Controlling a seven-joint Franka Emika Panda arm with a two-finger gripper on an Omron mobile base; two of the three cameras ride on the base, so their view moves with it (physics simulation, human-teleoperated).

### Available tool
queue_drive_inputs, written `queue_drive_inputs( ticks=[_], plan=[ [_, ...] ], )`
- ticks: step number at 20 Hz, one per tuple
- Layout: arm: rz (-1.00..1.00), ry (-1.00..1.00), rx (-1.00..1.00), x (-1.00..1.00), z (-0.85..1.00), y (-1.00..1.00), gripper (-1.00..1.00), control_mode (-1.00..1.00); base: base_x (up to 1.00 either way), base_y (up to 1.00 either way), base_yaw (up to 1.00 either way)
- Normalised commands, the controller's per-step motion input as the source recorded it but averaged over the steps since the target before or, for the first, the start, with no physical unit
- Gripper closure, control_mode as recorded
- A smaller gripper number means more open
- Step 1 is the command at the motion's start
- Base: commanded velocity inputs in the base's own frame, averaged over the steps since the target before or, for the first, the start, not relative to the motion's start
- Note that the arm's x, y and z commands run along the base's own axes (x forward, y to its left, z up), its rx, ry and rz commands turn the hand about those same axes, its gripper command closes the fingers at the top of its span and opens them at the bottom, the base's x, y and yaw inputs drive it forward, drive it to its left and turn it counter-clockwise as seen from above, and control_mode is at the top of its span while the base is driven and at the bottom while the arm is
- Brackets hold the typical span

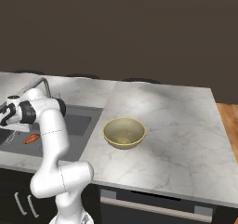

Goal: Pick the strainer and bowl and place them in the sink. Then turn on the water.

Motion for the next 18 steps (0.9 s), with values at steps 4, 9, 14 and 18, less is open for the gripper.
queue_drive_inputs(
  ticks=[4, 9, 14, 18],
  plan=[
    [0.0, 0.08, -0.01, 0.23, -0.36, 0.19, 1.0, -1.0, 0.0, 0.0, 0.0],
    [0.0, 0.05, -0.01, 0.21, -0.29, 0.13, 1.0, -1.0, 0.0, 0.0, 0.0],
    [0.0, 0.05, 0.0, 0.13, -0.24, 0.01, 1.0, -1.0, 0.0, 0.0, 0.0],
    [0.0, 0.07, 0.0, 0.06, -0.25, 0.0, 1.0, -1.0, 0.0, 0.0, 0.0]
  ],
)
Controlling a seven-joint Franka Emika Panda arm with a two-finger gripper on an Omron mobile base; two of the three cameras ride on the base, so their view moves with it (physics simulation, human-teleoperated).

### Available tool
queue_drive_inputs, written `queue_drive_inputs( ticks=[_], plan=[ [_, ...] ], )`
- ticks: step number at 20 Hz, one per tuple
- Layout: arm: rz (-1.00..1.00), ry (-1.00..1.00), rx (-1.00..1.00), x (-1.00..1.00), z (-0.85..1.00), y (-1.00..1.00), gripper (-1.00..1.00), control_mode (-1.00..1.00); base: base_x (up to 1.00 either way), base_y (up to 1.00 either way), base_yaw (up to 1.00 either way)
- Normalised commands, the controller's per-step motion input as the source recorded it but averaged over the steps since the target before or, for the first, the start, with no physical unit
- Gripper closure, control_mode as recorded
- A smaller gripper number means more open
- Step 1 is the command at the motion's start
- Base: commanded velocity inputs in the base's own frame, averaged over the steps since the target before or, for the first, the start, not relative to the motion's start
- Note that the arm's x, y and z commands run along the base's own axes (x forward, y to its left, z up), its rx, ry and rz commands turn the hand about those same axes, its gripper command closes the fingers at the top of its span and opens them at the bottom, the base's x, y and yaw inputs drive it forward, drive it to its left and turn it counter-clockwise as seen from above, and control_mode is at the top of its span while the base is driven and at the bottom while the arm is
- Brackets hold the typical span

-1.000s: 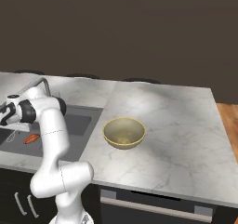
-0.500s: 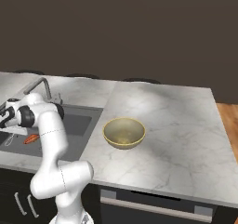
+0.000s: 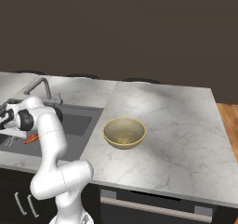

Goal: Pick the strainer and bowl and place them in the sink. Then turn on the water.

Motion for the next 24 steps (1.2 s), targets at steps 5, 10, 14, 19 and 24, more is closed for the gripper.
queue_drive_inputs(
  ticks=[5, 10, 14, 19, 24],
  plan=[
    [0.0, 0.04, 0.0, 0.01, -0.16, 0.0, 1.0, -1.0, 0.0, 0.0, 0.0],
    [0.0, 0.0, 0.0, 0.0, 0.0, 0.0, -1.0, -1.0, 0.0, 0.0, 0.0],
    [0.0, 0.0, 0.0, 0.0, 0.0, 0.0, -1.0, -1.0, 0.0, 0.0, 0.0],
    [0.0, 0.0, 0.0, 0.0, 0.05, 0.0, -1.0, -1.0, 0.0, 0.0, 0.0],
    [0.0, 0.0, 0.0, 0.0, 0.37, -0.06, -1.0, -1.0, 0.0, 0.0, 0.0]
  ],
)
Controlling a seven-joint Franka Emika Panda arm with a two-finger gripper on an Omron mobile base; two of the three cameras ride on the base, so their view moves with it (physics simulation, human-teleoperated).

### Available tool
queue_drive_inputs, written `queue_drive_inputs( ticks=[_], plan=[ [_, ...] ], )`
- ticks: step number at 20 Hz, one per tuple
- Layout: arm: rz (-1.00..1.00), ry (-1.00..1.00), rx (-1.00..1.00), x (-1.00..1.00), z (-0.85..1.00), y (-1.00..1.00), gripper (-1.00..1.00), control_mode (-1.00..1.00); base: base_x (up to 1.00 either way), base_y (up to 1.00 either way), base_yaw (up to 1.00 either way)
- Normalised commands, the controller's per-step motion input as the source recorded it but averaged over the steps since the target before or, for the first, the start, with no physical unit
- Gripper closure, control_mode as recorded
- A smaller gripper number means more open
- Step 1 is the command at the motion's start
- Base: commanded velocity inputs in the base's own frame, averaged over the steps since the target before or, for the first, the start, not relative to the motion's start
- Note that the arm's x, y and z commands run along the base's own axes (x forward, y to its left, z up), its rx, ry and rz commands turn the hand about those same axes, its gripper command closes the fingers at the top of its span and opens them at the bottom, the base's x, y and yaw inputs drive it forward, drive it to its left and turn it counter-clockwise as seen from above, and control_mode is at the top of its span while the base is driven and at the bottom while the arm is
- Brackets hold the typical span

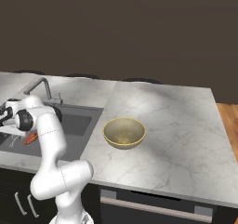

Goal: Pick the strainer and bowl and place them in the sink. Then turn on the water.

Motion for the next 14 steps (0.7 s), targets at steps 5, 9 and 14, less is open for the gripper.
queue_drive_inputs(
  ticks=[5, 9, 14],
  plan=[
    [0.0, 0.0, 0.0, -0.01, 0.48, -0.15, -1.0, -1.0, 0.0, 0.0, 0.0],
    [0.0, -0.01, 0.0, -0.18, 0.44, -0.24, -1.0, -1.0, 0.0, 0.0, 0.0],
    [0.03, -0.05, 0.0, -0.36, 0.37, -0.3, -1.0, -1.0, 0.0, 0.0, 0.0]
  ],
)
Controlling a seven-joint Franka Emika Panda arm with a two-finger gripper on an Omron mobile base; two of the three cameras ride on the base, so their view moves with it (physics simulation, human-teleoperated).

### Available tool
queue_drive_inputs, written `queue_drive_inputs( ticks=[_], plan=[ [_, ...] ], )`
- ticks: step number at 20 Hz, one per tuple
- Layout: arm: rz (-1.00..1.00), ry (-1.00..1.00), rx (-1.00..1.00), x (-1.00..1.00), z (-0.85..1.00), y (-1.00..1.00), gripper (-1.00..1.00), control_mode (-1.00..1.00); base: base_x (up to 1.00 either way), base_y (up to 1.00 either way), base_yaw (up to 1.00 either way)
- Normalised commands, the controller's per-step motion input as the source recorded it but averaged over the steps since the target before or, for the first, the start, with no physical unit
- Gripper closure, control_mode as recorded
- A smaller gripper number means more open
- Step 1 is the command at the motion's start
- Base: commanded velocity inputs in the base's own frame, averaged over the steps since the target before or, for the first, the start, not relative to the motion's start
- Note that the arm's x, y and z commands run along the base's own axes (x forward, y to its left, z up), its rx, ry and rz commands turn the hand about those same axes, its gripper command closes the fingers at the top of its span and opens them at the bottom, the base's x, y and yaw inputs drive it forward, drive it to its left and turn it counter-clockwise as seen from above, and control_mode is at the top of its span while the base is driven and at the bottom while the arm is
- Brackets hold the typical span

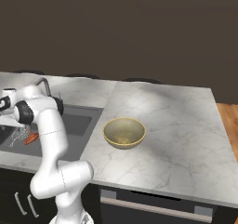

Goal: Pick the strainer and bowl and place them in the sink. Then turn on the water.

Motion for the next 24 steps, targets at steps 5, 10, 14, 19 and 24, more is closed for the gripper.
queue_drive_inputs(
  ticks=[5, 10, 14, 19, 24],
  plan=[
    [0.03, -0.09, 0.0, -0.43, 0.36, -0.33, -1.0, -1.0, 0.0, 0.0, 0.0],
    [0.05, -0.1, 0.0, -0.4, 0.37, -0.49, -1.0, -1.0, 0.0, 0.0, 0.0],
    [0.04, -0.07, 0.0, -0.41, 0.44, -0.63, -1.0, -1.0, 0.0, 0.0, 0.0],
    [0.02, -0.03, 0.0, -0.36, 0.41, -0.7, -1.0, -1.0, 0.0, 0.0, 0.0],
    [0.0, -0.01, 0.0, -0.34, 0.38, -0.79, -1.0, -1.0, 0.0, 0.0, 0.0]
  ],
)
